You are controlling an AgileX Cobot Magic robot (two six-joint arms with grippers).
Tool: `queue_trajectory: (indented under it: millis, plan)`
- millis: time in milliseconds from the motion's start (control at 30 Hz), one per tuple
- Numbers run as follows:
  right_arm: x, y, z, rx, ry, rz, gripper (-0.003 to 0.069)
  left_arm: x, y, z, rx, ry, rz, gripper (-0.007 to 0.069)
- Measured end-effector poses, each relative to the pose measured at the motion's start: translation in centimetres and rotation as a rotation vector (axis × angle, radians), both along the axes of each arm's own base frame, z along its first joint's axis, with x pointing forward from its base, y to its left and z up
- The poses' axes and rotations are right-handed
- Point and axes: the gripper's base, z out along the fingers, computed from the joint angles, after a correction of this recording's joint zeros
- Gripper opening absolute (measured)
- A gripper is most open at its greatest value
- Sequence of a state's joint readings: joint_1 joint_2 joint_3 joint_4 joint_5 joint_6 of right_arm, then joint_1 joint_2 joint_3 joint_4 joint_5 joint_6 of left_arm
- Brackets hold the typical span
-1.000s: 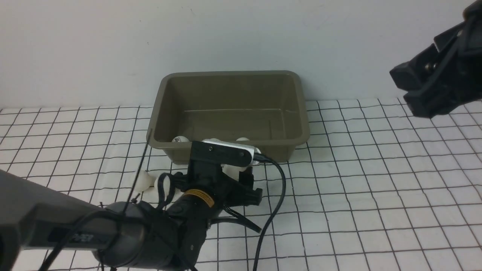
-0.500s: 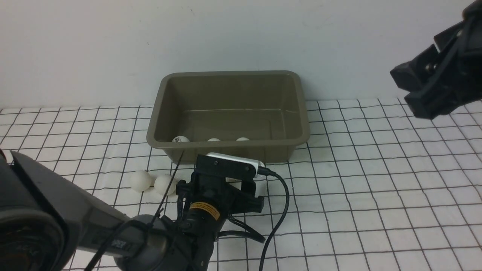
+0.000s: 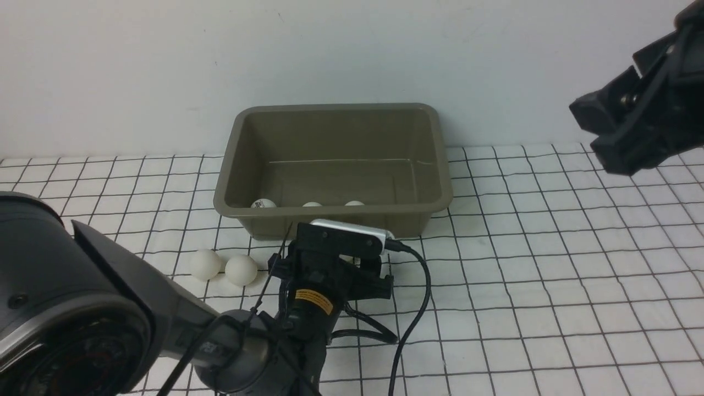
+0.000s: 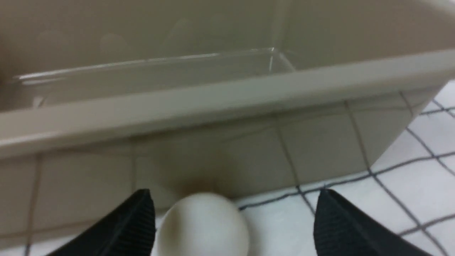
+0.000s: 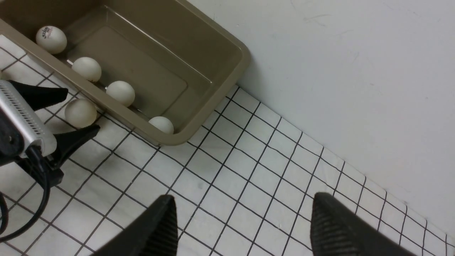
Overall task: Put the table tennis balls into the box on the white checkered tablecloth.
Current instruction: 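Reach for and grasp a ping pong ball on the table beside the basket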
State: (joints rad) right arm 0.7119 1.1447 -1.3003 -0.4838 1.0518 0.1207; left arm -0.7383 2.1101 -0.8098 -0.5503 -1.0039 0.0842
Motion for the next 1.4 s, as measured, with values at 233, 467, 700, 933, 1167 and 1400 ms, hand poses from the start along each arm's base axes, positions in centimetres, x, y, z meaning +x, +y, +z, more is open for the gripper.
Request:
queue_trajectory:
  millis: [233,467,700,933,1167,1400]
  plan:
    - [0.0,0.0,0.0,-0.012,0.004,0.002,0.0459,0.9,-0.6,-0.3,0.024,0.04,0.02,0.0542]
    - [0.0,0.0,-0.1,-0.011,0.007,0.002,0.0459,0.9,-0.5,-1.3,0.03,0.075,0.036,0.047]
    - [-0.1,0.0,-0.1,-0.004,0.015,0.006,0.0459,1.4,0.0,-1.6,0.004,0.076,0.037,0.0342]
    - [-0.1,0.0,-0.1,-0.004,0.015,0.006,0.0459,1.0,-0.1,-1.6,0.032,0.057,0.012,0.0343]
    - [-0.1,0.0,-0.1,-0.005,0.014,0.006,0.0459,-1.8,-1.5,0.5,0.121,-0.029,-0.057,0.0343]
    - [-0.1,0.0,-0.1,-0.004,0.015,0.006,0.0459,-5.7,-2.7,4.3,0.121,-0.089,-0.126,0.0343]
